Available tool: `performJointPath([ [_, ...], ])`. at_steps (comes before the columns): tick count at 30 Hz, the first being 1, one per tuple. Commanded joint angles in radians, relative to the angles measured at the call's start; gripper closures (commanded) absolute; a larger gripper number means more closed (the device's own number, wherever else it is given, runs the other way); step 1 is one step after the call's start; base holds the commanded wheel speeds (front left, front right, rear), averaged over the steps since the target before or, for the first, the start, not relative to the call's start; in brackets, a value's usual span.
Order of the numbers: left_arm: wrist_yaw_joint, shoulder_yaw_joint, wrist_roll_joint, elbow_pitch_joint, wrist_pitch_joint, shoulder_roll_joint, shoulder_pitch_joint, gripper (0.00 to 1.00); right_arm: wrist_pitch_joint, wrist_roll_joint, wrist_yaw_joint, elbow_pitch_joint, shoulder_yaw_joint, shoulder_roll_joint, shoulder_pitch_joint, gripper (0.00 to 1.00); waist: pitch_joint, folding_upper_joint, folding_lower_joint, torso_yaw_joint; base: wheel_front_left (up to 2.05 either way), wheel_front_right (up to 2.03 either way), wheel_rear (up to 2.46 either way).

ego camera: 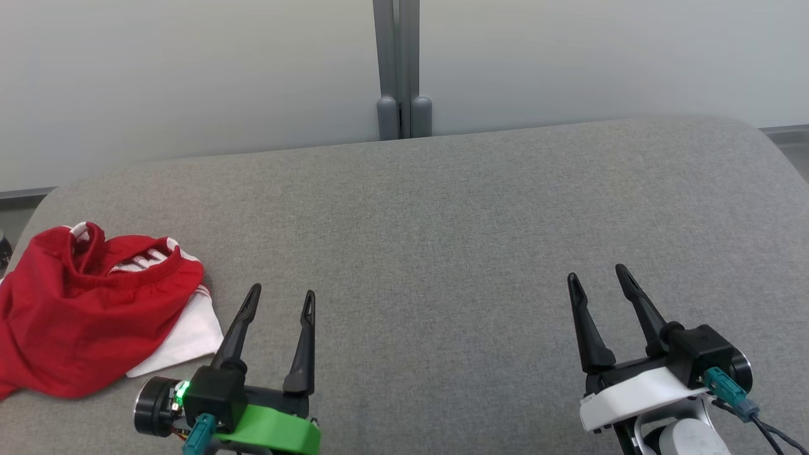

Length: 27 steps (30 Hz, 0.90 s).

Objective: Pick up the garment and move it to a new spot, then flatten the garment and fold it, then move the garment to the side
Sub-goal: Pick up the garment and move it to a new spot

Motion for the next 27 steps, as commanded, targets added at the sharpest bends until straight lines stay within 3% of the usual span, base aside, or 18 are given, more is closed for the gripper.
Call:
performJointPath([
  [1,0.001,0.001,0.003,0.001,-0.001,0.006,0.01,0.0,-0.003,0.005,0.0,0.002,-0.002,-0.004,0.007,0.0,-0.001,0.0,0.0,0.0,0.0,0.0,0.0],
  [16,0.008,0.003,-0.014,0.007,-0.001,0.006,0.015,0.0,-0.003,0.002,0.0,0.005,-0.008,-0.004,0.015,0.0,-0.003,0.0,0.0,0.01,0.0,0.0,0.0],
  [27,0.014,0.002,-0.017,0.015,-0.001,0.006,0.018,0.0,-0.003,0.003,0.0,-0.003,0.007,-0.003,0.041,0.0,0.002,0.0,0.0,0.148,0.0,0.0,0.0],
])
